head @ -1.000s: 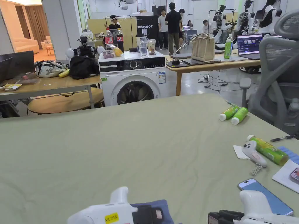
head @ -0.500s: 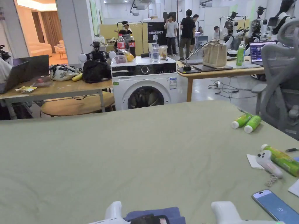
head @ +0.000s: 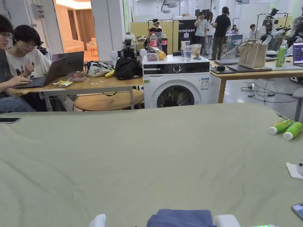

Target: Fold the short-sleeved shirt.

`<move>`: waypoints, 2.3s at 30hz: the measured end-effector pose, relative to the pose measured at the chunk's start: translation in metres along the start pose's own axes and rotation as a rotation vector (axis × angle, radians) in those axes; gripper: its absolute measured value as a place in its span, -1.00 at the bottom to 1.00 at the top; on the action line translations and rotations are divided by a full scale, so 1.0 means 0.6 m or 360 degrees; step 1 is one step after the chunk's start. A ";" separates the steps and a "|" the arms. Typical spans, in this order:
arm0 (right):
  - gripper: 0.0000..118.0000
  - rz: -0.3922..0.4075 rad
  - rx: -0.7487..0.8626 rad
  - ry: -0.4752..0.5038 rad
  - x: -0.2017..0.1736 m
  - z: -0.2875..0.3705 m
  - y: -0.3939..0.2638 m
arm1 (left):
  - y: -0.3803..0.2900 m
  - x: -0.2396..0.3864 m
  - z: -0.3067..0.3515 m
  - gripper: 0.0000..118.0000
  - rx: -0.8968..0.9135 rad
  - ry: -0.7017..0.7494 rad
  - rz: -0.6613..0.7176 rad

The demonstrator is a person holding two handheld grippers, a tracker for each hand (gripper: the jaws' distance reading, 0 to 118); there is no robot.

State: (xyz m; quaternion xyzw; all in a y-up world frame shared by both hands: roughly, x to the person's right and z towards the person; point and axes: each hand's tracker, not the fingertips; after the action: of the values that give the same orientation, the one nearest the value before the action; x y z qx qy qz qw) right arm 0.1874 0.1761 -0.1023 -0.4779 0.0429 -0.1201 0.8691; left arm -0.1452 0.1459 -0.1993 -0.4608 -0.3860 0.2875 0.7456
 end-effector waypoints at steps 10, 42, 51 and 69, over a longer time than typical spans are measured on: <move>-1.00 0.0062 0.0147 -0.0041 -0.015 0.010 -0.024 | -0.012 0.029 -0.053 -0.58 -0.0025 0.0034 0.0004; -1.00 0.0591 0.0476 0.0533 -0.378 -0.145 0.198 | 0.160 -0.076 0.549 0.09 0.1009 0.1224 -0.0167; -1.00 0.0381 0.1009 0.0278 -0.189 0.089 0.160 | 0.088 0.138 0.367 -0.33 0.1149 0.0843 -0.0812; -1.00 0.0153 0.1401 -0.0371 -0.067 0.266 0.062 | 0.032 0.308 0.228 -1.00 0.1285 0.0785 -0.1287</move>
State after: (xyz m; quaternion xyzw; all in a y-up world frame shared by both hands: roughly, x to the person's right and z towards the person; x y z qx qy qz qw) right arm 0.1849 0.3366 -0.0492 -0.0709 -0.0882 -0.0317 0.9931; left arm -0.1626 0.3625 -0.1210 -0.0128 -0.2072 -0.0093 0.9782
